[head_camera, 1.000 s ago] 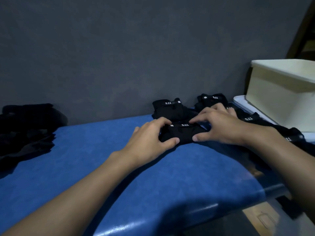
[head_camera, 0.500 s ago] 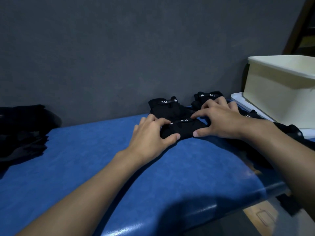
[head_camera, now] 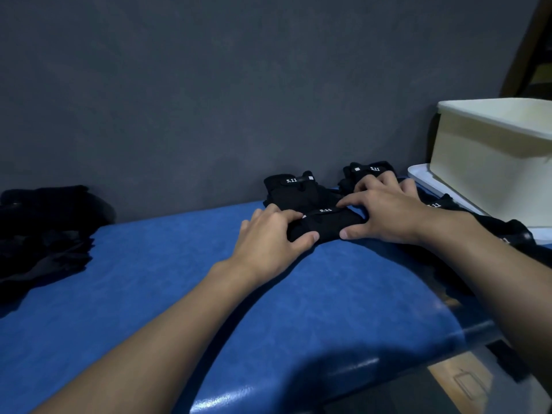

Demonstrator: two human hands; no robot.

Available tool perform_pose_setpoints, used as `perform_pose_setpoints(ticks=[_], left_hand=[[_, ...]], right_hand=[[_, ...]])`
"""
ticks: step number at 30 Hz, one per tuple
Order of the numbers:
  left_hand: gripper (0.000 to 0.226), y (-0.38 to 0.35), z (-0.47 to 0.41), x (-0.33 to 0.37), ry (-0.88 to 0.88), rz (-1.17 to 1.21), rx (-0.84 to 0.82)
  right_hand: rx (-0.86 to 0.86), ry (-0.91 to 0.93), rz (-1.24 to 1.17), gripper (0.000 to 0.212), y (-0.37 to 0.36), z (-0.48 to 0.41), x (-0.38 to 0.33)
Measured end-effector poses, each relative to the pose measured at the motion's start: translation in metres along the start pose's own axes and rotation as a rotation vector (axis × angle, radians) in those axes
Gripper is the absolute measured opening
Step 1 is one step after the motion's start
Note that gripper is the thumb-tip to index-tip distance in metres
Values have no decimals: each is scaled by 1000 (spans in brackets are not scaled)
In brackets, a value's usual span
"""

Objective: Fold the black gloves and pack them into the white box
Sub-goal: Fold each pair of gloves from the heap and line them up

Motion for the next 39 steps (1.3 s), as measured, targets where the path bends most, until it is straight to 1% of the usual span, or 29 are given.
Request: perform_pose_setpoints(ticks=[7,10,16,19,24,27,30,34,37,39], left_hand=[[48,7,-3,-1,3,165,68],[46,10,-6,1,-15,187,91],[44,19,-8,6,-53,183,123],[44,26,-6,6,-63,170,137],[38,50,10,-9,-31,91,128],[35,73,31,-34,16,43,110],[30,102,59,-74,98,-11,137],[26,140,104,-130,234,-33,193],[21,163,137,-163,316,-26,269],[18,174,158,-183,363,-46,355]], right_hand=[[54,14,-67,64,6,5,2],[68,13,-86,64,7,8,3],[96,33,-119,61,13,13,-1],[118,65,-143,56,17,15,-9],[148,122,-179,49,20,15,-32],[147,177,-221,47,15,13,-56],[116,277,-267,45,5,14,-96],[58,388,-435,39,-11,16,-157],[0,440,-539,34,-22,15,-199],[-58,469,-574,32,-29,13,-227]])
Point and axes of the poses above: each hand's wrist, its own z-axis away from the middle knuckle, its own y-axis out of the back of the hand, x = y × z, the point moved 4 cm from there along -z, towards the middle knuckle, and after that the axes turned 8 degrees about -z, right-handed, at the moved point
